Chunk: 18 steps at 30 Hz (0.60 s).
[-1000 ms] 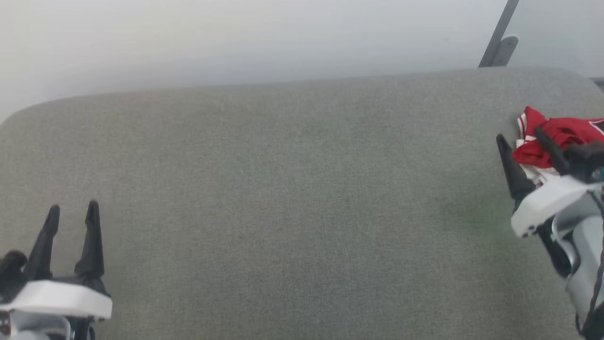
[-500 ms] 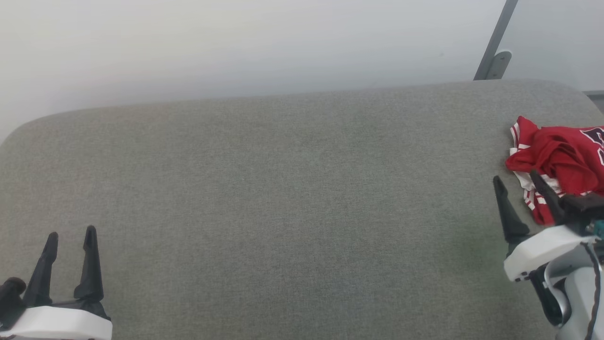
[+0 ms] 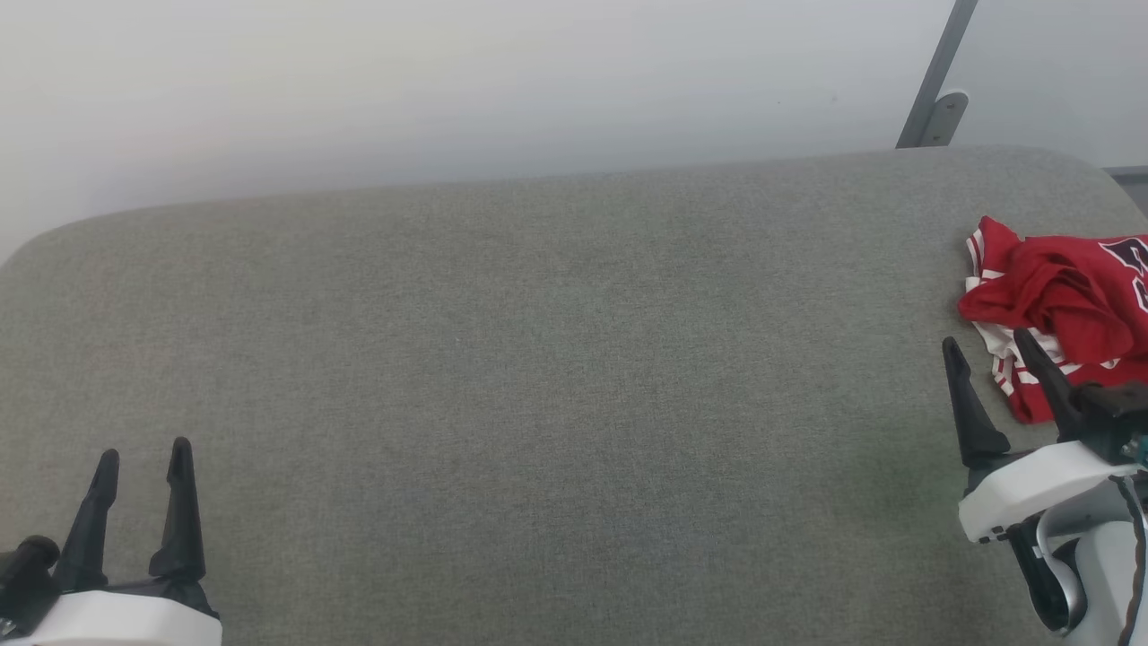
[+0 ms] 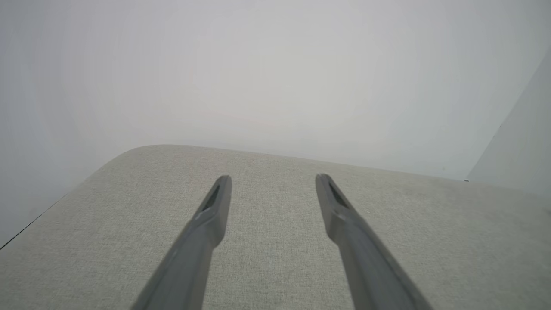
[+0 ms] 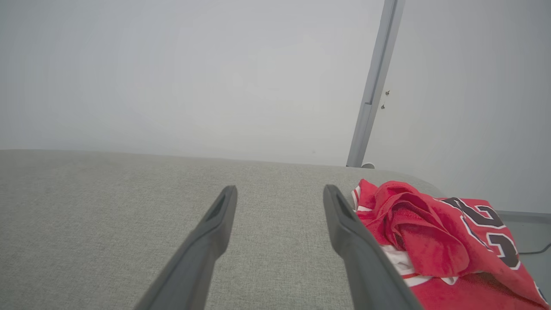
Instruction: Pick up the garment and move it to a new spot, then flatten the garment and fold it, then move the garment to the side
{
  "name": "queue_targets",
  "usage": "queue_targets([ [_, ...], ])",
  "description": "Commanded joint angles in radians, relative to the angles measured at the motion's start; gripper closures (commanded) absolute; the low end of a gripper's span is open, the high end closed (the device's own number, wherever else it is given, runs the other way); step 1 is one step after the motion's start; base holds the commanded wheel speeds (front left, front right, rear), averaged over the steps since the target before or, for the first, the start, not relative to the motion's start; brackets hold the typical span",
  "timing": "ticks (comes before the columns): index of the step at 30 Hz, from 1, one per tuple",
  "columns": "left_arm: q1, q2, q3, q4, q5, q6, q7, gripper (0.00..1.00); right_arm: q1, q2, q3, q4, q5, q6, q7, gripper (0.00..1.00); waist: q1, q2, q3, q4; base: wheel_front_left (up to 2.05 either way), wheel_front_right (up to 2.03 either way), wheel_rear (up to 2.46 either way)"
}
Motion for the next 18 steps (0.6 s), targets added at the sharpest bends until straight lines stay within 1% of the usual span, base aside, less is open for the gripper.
queue_targets([
  [1, 0.010, -0.002, -0.002, -0.005, 0.002, 0.001, -0.004, 0.00, 0.011, 0.005, -0.001, -0.003, -0.003, -0.001, -0.005, 0.00, 0.0000, -0.0001, 0.000, 0.000, 0.00, 0.00, 0.00],
  [12, 0.018, -0.010, 0.000, -0.024, -0.008, 0.001, -0.004, 0.00, 0.020, 0.015, -0.021, -0.038, -0.020, -0.001, -0.005, 0.00, 0.0000, -0.0001, 0.001, 0.002, 0.00, 0.00, 0.00],
  [13, 0.011, -0.011, -0.004, -0.018, -0.001, 0.000, 0.000, 1.00, 0.012, 0.014, -0.017, -0.033, -0.016, 0.000, 0.000, 1.00, 0.0000, -0.0001, 0.001, 0.002, 0.00, 0.00, 0.00],
  [18, 0.021, -0.047, -0.016, 0.022, -0.012, 0.000, 0.006, 1.00, 0.049, 0.040, -0.010, 0.001, -0.001, 0.000, 0.011, 1.00, 0.0000, -0.0001, 0.001, 0.002, 0.00, 0.00, 0.00],
])
